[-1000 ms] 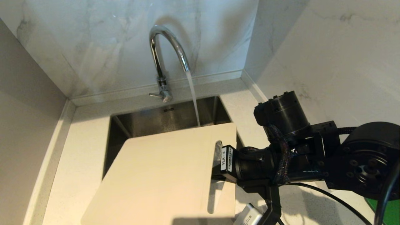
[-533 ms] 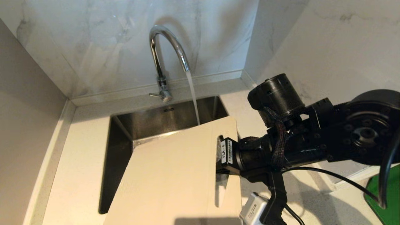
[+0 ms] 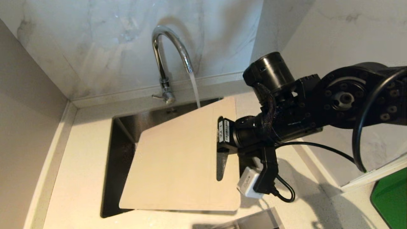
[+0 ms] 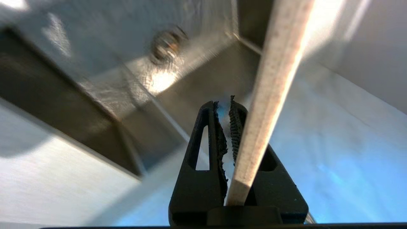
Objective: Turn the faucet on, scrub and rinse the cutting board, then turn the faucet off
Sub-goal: Scrub the cutting board underwater
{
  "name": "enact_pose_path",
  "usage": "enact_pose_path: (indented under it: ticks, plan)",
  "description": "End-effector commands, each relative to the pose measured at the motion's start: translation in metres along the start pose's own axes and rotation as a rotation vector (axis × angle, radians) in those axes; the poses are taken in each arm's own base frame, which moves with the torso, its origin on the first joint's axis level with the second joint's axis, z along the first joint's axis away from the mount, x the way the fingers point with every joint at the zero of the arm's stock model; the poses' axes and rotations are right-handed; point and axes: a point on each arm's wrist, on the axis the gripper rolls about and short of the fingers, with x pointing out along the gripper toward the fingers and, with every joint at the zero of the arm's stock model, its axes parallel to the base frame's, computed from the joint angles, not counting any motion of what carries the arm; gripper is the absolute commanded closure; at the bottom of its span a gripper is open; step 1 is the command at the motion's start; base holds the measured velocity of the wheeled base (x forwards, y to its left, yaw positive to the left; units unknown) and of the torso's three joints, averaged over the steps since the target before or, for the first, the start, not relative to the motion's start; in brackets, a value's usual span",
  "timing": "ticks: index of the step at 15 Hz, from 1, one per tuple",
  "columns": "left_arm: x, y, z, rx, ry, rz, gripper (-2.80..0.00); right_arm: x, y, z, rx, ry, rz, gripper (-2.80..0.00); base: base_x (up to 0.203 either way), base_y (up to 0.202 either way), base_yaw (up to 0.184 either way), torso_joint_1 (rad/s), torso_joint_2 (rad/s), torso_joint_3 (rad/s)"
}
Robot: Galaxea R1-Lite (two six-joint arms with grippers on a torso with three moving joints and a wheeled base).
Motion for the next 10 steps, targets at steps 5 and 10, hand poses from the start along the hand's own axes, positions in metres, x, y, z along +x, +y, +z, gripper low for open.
enact_pose_path:
  ticks: [5,10]
  plan:
    - [0.000,0.000,0.000,-0.001,-0.001,0.000,0.00,0.013,0.000,-0.027,-0.012,0.050,-0.007,0.00,0.000,0.000,0.000,0.000,0.00,0.000]
    - [0.000,0.000,0.000,-0.001,-0.001,0.000,0.00,0.018,0.004,-0.032,-0.025,0.050,0.007,0.00,0.000,0.000,0.000,0.000,0.00,0.000]
